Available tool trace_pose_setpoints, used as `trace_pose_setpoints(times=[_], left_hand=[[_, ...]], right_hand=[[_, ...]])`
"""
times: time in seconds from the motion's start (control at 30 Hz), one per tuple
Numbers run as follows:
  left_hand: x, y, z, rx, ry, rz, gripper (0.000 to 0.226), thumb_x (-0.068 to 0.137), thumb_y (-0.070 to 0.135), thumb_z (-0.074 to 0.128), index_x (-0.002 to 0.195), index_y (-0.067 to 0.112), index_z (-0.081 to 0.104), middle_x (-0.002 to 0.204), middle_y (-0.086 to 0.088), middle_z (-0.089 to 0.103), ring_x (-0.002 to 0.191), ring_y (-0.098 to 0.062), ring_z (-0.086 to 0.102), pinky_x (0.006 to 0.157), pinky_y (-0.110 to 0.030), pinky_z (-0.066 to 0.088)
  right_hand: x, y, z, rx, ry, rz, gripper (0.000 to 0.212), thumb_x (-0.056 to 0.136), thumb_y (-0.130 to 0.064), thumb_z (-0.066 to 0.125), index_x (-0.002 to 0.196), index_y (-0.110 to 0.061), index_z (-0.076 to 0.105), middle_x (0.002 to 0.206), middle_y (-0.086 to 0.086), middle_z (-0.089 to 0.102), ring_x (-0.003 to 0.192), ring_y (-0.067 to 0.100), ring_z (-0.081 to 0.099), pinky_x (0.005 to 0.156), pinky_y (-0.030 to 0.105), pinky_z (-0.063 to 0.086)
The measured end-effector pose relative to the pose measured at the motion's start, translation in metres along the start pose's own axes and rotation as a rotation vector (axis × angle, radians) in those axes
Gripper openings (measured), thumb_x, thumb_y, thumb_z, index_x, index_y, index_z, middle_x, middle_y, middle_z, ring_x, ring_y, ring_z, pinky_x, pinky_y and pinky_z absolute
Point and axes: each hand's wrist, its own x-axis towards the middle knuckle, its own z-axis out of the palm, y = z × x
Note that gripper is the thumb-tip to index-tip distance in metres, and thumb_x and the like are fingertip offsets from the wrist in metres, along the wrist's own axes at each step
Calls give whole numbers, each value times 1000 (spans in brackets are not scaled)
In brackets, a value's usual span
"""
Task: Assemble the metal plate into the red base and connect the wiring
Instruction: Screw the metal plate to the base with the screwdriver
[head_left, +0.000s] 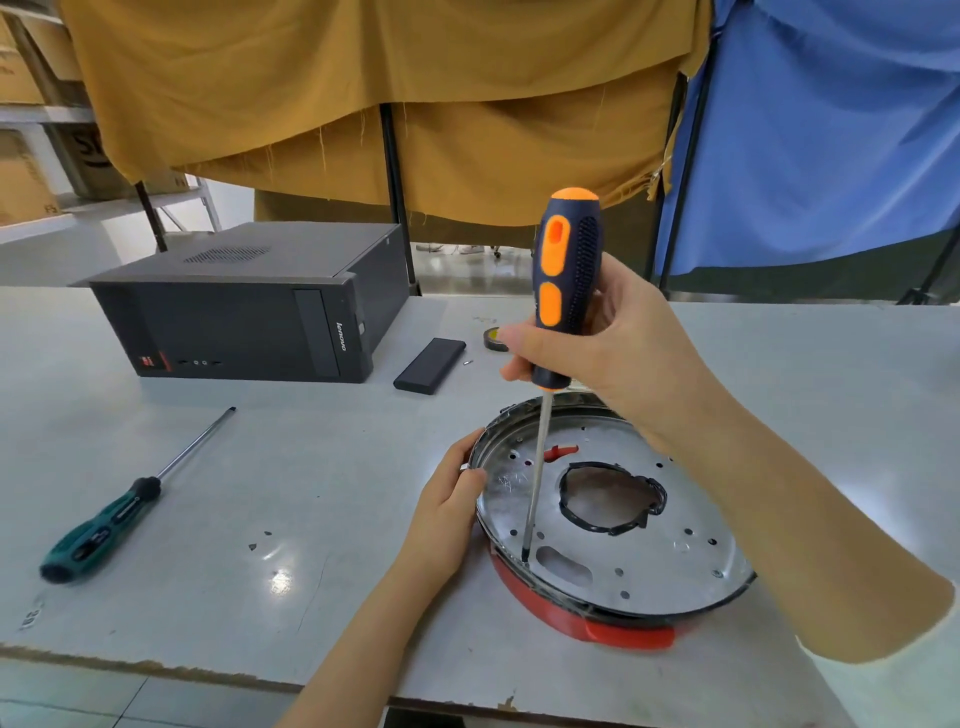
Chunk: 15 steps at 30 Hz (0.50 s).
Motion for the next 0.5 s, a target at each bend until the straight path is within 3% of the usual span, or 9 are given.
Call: trace_pose_setpoints(times=[0.1, 0.17, 0.23, 0.3, 0.43, 0.5], left_hand=[[0, 1, -1, 7, -9, -2, 41, 88, 14, 44, 121, 32, 59, 119, 15, 66, 114, -3, 59, 98, -26, 46], [1, 0, -2, 17, -16, -2, 41, 88, 14, 44, 122, 32, 59, 118, 16, 66, 112, -2, 59, 96, -25, 46], [0, 1, -2, 8, -20, -3, 44, 81, 21, 43, 121, 32, 60, 114, 17, 68, 109, -2, 61, 89, -18, 48], [0, 2, -1, -12, -20, -11, 47, 78, 23, 42, 121, 31, 60, 112, 17, 69, 107, -3, 62, 83, -14, 48], [-1, 3, 0, -22, -17, -5, 44, 84, 17, 42, 123, 29, 59, 120, 14, 67, 115, -3, 59, 96, -24, 46], [-1, 2, 0, -14, -14, -5, 43, 93, 6, 41, 123, 30, 60, 120, 13, 67, 115, -4, 59, 96, -24, 47]], right_hand=[[8, -4, -11, 136, -314, 103, 14, 76, -17, 74, 75, -15, 60, 66, 6, 60, 60, 20, 64, 69, 45, 54], [11, -9, -11, 391, -529, 165, 6, 79, -11, 64, 76, -15, 62, 70, 5, 58, 60, 21, 62, 79, 45, 52], [11, -8, -5, 438, -567, 162, 18, 87, -7, 57, 72, -16, 58, 62, 1, 55, 52, 17, 57, 76, 40, 53], [9, -5, 5, 346, -425, 140, 27, 93, -12, 54, 66, -17, 51, 51, -3, 44, 42, 12, 45, 63, 33, 52], [1, 5, 26, 150, 168, 110, 22, 93, -20, 59, 79, -11, 45, 49, -6, 37, 40, 12, 38, 55, 33, 55], [1, 6, 22, 128, 187, 97, 24, 91, -21, 62, 75, -12, 46, 52, -5, 41, 40, 13, 45, 60, 38, 58]])
